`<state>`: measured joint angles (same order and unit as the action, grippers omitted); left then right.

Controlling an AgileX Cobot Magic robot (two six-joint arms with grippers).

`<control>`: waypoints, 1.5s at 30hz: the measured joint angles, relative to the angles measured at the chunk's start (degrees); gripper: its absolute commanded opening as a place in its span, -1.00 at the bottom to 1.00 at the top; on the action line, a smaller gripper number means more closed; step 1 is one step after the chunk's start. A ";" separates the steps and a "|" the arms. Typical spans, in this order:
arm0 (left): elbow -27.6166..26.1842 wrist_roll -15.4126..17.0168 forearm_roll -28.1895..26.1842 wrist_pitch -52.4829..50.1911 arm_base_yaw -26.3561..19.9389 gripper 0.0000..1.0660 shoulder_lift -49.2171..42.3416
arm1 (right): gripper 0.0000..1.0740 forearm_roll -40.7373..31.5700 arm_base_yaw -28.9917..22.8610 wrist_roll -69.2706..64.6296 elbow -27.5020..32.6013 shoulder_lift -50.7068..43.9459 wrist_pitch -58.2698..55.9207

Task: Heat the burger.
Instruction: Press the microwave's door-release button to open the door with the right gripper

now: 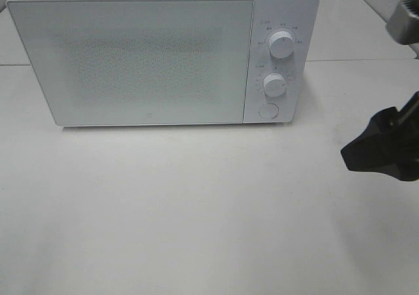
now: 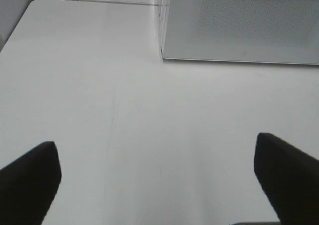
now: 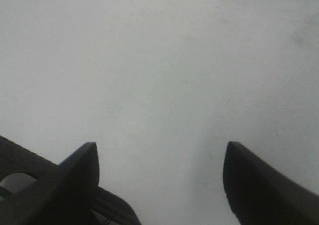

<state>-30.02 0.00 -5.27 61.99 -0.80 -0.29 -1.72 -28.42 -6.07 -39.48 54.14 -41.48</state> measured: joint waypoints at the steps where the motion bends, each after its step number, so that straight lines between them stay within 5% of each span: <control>1: 0.00 0.00 0.00 0.00 0.00 0.87 0.00 | 0.29 0.00 0.00 0.00 0.00 0.00 0.00; 12: 0.00 0.00 0.00 0.00 0.00 0.87 0.00 | 0.33 4.53 0.11 0.00 0.06 -15.18 -10.08; 28: 0.00 0.00 0.00 0.00 0.00 0.87 0.00 | 0.35 5.73 15.36 1.49 9.63 -40.22 -15.70; 45: 0.00 0.00 0.00 0.00 0.00 0.87 0.00 | 0.35 5.56 18.62 1.49 10.77 -54.37 -15.81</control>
<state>-30.02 0.00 -5.27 61.99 -0.80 -0.29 3.84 -9.80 -4.58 -28.71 -0.23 -57.30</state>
